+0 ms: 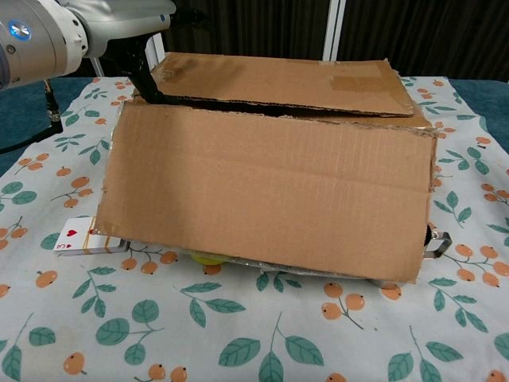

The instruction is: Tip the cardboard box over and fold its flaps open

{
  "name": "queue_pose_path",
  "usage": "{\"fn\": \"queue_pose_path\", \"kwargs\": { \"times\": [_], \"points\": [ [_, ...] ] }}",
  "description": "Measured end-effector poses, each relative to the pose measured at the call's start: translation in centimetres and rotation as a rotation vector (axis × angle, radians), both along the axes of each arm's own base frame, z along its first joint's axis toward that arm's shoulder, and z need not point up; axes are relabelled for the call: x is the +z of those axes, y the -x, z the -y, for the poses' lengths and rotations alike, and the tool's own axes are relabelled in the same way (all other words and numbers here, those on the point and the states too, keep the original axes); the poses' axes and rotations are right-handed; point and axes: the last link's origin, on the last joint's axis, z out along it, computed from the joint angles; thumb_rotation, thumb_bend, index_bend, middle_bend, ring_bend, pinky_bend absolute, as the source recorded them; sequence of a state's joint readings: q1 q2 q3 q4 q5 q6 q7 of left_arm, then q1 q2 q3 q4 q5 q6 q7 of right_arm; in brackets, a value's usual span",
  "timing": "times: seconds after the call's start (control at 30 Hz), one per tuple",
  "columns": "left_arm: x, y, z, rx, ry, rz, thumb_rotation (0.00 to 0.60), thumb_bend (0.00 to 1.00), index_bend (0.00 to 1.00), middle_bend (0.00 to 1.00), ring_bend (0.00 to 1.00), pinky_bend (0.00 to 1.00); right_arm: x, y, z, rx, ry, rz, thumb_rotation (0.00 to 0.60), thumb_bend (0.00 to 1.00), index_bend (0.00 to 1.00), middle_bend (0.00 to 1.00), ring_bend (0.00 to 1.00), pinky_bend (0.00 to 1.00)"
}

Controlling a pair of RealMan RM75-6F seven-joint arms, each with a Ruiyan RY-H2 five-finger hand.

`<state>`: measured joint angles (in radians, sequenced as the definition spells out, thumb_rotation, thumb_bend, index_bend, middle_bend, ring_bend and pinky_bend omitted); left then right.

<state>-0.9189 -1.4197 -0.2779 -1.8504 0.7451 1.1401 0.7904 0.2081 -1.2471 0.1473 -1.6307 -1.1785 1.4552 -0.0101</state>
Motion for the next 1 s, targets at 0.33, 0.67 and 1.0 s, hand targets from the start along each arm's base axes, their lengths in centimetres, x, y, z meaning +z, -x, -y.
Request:
{"fn": "queue_pose_path", "kwargs": {
  "times": [0.33,0.67,1.0],
  "points": [
    [0.0,-0.1,-0.3,-0.021,-0.012,-0.013,0.600,0.25,0.00,0.00,0.00,0.00,0.0,0.0,0.0,-0.008,0.000,0.015,0.600,0.32,0.01,0.00,0.03,0.25],
    [-0.6,-0.3,-0.6,-0.047,-0.014,-0.030,0.600,0.44,0.00,0.00,0.00,0.00,0.1,0.0,0.0,-0.012,0.005,0.029,0.600,0.32,0.01,0.00,0.03,0.24],
    [-0.8,-1.1,-1.0,-0.091,-0.027,-0.057,0.600,0.46,0.00,0.00,0.00,0.00,0.2,0.1,0.0,-0.018,0.013,0.049,0.600,0.32,0.01,0.00,0.03,0.24]
  ]
}}
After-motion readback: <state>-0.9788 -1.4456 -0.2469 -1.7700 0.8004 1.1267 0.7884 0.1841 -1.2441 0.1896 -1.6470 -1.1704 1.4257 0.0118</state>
